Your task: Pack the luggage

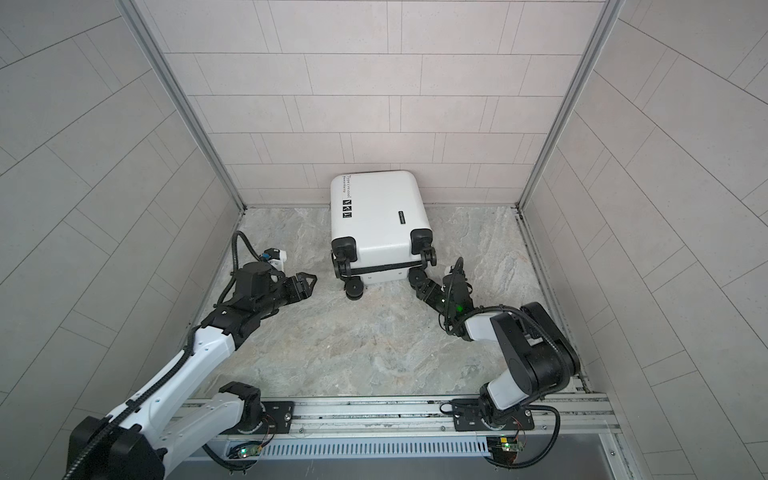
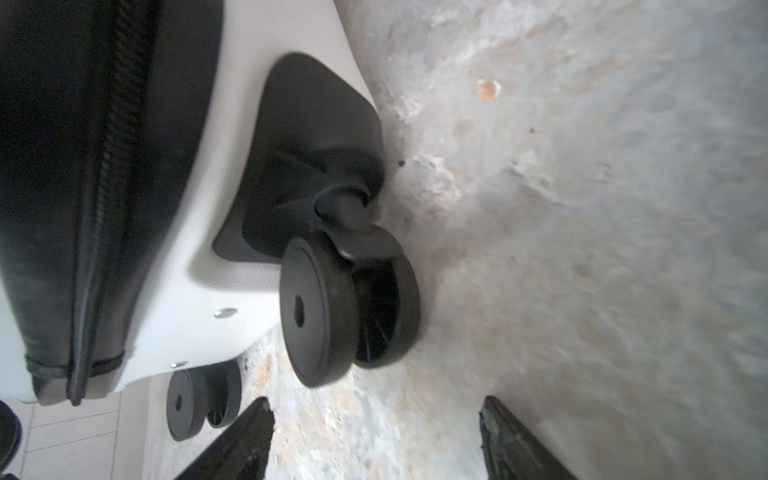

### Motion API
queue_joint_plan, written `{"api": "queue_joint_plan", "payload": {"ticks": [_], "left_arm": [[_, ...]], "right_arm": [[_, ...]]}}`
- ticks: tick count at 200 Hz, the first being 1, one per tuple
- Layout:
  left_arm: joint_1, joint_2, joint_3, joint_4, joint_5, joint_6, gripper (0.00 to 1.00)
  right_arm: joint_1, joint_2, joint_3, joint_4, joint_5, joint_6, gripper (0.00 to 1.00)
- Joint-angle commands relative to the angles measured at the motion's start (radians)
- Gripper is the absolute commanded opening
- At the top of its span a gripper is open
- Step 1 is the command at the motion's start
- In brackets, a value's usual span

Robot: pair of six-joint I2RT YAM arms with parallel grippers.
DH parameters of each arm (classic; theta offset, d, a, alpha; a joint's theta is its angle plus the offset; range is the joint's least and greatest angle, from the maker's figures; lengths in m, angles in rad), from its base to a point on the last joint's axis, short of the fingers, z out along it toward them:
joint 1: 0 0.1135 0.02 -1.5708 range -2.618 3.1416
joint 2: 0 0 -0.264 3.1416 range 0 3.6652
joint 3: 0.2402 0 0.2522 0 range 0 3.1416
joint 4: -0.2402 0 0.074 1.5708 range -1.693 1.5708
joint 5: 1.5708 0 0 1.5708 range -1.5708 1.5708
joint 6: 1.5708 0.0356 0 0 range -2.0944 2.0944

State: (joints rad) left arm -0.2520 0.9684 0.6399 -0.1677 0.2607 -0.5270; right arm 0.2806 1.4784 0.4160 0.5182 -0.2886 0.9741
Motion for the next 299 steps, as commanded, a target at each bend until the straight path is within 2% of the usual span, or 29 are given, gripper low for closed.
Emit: {"api": "queue_joint_plan", "payload": {"ticks": [1, 44, 77, 123, 129, 146, 166, 224, 247, 299], "left_arm": [[-0.003, 0.003, 0.057, 0.008, -0.016, 0.007, 0.75], [-0.028, 0.044, 0.115, 0.031, 0.001, 0.051, 0.75], [-0.164, 0.034, 0.202, -0.060, -0.117, 0.158, 0.77], [-0.364, 0.069, 0.272, -0.216, -0.331, 0.181, 0.86], [-0.383, 0.081, 0.278, -0.222, -0.349, 0.178, 0.91], [-0.418, 0.129, 0.299, -0.249, -0.386, 0.168, 0.92], [-0.432, 0.200, 0.333, -0.288, -0.426, 0.162, 0.93], [-0.432, 0.349, 0.419, -0.253, -0.415, 0.154, 0.95], [-0.432, 0.402, 0.439, -0.218, -0.408, 0.144, 0.95], [-0.431, 0.498, 0.479, -0.204, -0.473, 0.159, 0.92]], "right_arm": [[0.001, -0.114, -0.010, -0.269, 0.057, -0.064, 0.82], [0.041, -0.400, 0.081, -0.629, 0.188, -0.222, 0.86], [0.059, -0.446, 0.247, -0.835, 0.257, -0.329, 0.88], [0.069, -0.307, 0.488, -0.972, 0.274, -0.454, 0.89], [0.071, -0.283, 0.515, -0.984, 0.280, -0.466, 0.89], [0.071, -0.213, 0.591, -1.023, 0.293, -0.491, 0.89], [0.073, -0.145, 0.660, -1.044, 0.287, -0.510, 0.89], [0.089, 0.010, 0.804, -1.041, 0.278, -0.523, 0.89], [0.096, 0.059, 0.846, -1.041, 0.279, -0.527, 0.86], [0.097, 0.106, 0.880, -1.039, 0.282, -0.538, 0.77]]}}
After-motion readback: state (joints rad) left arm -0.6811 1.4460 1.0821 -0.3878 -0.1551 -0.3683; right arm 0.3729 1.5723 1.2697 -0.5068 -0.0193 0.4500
